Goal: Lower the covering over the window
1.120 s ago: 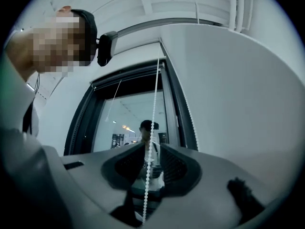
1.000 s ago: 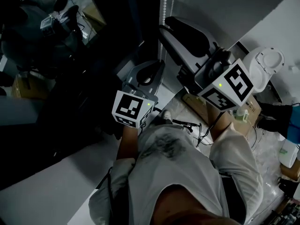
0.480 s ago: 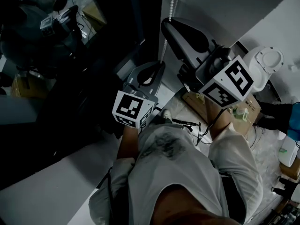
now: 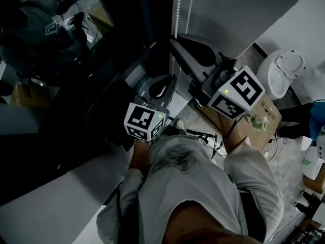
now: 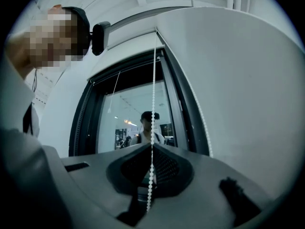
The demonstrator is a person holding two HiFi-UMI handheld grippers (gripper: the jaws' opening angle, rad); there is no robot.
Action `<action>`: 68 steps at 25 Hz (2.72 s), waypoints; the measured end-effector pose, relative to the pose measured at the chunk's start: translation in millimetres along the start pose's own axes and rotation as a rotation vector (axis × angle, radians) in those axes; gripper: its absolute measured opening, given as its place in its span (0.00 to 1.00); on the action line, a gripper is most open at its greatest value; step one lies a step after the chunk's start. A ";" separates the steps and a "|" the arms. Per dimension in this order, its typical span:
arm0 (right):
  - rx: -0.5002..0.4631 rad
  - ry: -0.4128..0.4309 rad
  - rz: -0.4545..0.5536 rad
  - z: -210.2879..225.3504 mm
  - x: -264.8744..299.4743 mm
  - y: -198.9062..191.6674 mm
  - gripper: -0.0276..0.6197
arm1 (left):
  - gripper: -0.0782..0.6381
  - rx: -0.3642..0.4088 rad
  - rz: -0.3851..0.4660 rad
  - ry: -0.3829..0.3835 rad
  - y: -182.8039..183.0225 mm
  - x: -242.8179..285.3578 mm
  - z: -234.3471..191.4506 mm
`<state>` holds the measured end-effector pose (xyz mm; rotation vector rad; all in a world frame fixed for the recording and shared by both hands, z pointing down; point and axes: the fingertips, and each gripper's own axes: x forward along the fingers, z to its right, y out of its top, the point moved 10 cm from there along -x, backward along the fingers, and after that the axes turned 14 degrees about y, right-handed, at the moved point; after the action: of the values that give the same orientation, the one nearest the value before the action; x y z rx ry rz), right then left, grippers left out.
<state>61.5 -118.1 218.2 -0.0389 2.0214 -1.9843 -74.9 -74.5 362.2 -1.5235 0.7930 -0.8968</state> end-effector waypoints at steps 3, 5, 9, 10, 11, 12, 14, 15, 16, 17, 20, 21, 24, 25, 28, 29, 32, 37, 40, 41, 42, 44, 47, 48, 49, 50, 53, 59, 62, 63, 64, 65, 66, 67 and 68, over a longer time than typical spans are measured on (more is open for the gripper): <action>0.031 0.004 -0.028 -0.4 0.1 -14.7 0.07 | 0.12 0.000 -0.044 -0.004 -14.1 0.8 0.5; 0.049 0.006 -0.044 -1.5 -0.2 -23.9 0.07 | 0.12 -0.006 -0.069 -0.003 -22.9 -0.1 -0.8; 0.085 0.011 -0.063 -5.5 -4.3 -38.9 0.07 | 0.12 -0.019 -0.108 0.005 -38.3 -3.8 -1.6; 0.095 0.012 -0.068 -6.1 -5.8 -42.6 0.07 | 0.12 -0.022 -0.116 0.004 -42.0 -4.5 -1.1; 0.103 0.013 -0.073 -6.7 -7.1 -46.3 0.07 | 0.12 -0.025 -0.124 0.003 -45.6 -5.2 -0.7; 0.110 0.013 -0.079 -7.5 -8.1 -50.0 0.07 | 0.12 -0.028 -0.133 0.002 -49.1 -5.7 -0.4; 0.126 0.013 -0.090 -9.3 -9.4 -58.0 0.07 | 0.12 -0.031 -0.153 0.003 -56.9 -6.6 -0.4; 0.135 0.013 -0.096 -10.2 -9.9 -62.7 0.07 | 0.12 -0.033 -0.164 0.003 -61.4 -6.9 -0.5; 0.147 0.012 -0.103 -10.9 -10.6 -68.0 0.07 | 0.12 -0.035 -0.177 0.003 -66.5 -7.0 -0.6; 0.159 0.011 -0.110 -11.3 -11.3 -73.7 0.07 | 0.12 -0.038 -0.189 0.002 -72.1 -7.0 -0.6; 0.193 0.004 -0.132 -13.1 -14.4 -89.8 0.07 | 0.12 -0.035 -0.220 -0.002 -88.2 -9.5 0.3; 0.205 0.001 -0.137 -13.9 -16.1 -94.4 0.07 | 0.12 -0.034 -0.228 -0.006 -92.6 -11.3 1.2; 0.239 -0.008 -0.149 -15.8 -20.8 -108.9 0.07 | 0.12 -0.039 -0.244 -0.024 -102.1 -17.4 3.4; 0.249 -0.008 -0.153 -16.6 -21.6 -113.4 0.07 | 0.12 -0.039 -0.247 -0.027 -104.5 -19.2 3.6; 0.272 -0.008 -0.165 -19.4 -22.9 -124.0 0.07 | 0.12 -0.036 -0.243 -0.034 -107.8 -24.4 3.2; 0.276 -0.010 -0.166 -19.9 -23.6 -126.3 0.07 | 0.13 -0.038 -0.236 -0.036 -107.0 -27.1 2.7; 0.279 -0.022 -0.164 -18.7 -26.6 -128.9 0.07 | 0.24 -0.064 -0.208 -0.058 -96.7 -39.1 -2.9; 0.277 -0.030 -0.161 -15.9 -29.5 -128.5 0.07 | 0.32 -0.114 -0.020 -0.048 -31.3 -60.3 -28.6; 0.277 -0.020 -0.162 -17.8 -28.2 -128.4 0.07 | 0.32 -0.078 0.170 -0.027 35.2 -57.0 -40.3; 0.277 -0.016 -0.162 -19.1 -27.5 -128.7 0.07 | 0.33 -0.055 0.224 -0.034 57.0 -52.7 -41.3; 0.277 -0.013 -0.163 -20.4 -26.9 -128.9 0.07 | 0.33 -0.034 0.268 -0.048 77.1 -47.6 -41.0; 0.275 -0.012 -0.164 -22.1 -25.7 -129.6 0.07 | 0.35 -0.010 0.332 -0.089 110.1 -38.8 -38.0; 0.275 -0.012 -0.165 -22.5 -24.8 -130.2 0.07 | 0.36 0.024 0.378 -0.120 142.7 -32.6 -32.0; 0.274 -0.010 -0.166 -22.8 -24.3 -129.9 0.07 | 0.36 0.040 0.384 -0.116 150.2 -30.0 -30.8; 0.273 -0.009 -0.167 -23.3 -23.4 -129.6 0.07 | 0.36 0.051 0.388 -0.110 156.6 -26.8 -30.4; 0.271 -0.006 -0.168 -24.1 -22.1 -129.4 0.07 | 0.36 0.056 0.392 -0.105 162.0 -23.2 -30.6; 0.268 0.000 -0.171 -27.7 -19.0 -129.7 0.07 | 0.35 0.050 0.395 -0.112 172.9 -13.5 -30.2; 0.270 0.004 -0.164 -28.8 -14.9 -130.2 0.07 | 0.14 0.077 0.403 -0.091 177.6 -11.8 -25.7; 0.274 0.001 -0.182 -28.5 -13.7 -135.0 0.07 | 0.13 0.085 0.380 -0.094 173.8 -12.2 -24.9; 0.280 -0.001 -0.195 -29.1 -13.7 -139.0 0.07 | 0.13 0.085 0.365 -0.094 169.8 -11.9 -25.4; 0.291 -0.003 -0.208 -29.9 -14.4 -144.2 0.07 | 0.13 0.080 0.349 -0.095 164.4 -11.4 -25.9; 0.304 -0.005 -0.221 -30.8 -15.7 -150.1 0.07 | 0.13 0.072 0.333 -0.097 157.9 -10.8 -26.4; 0.317 -0.008 -0.235 -31.7 -17.4 -156.4 0.07 | 0.13 0.062 0.318 -0.098 150.9 -9.9 -26.8; 0.331 -0.011 -0.247 -32.7 -19.1 -162.8 0.07 | 0.13 0.053 0.303 -0.097 143.6 -8.7 -27.1; 0.346 -0.014 -0.257 -33.9 -20.7 -169.2 0.07 | 0.13 0.044 0.288 -0.098 136.5 -7.3 -27.2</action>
<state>40.4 -87.3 388.0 -0.2458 1.7071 -2.4590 -103.0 -99.0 227.9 -1.3612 0.8889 -0.6182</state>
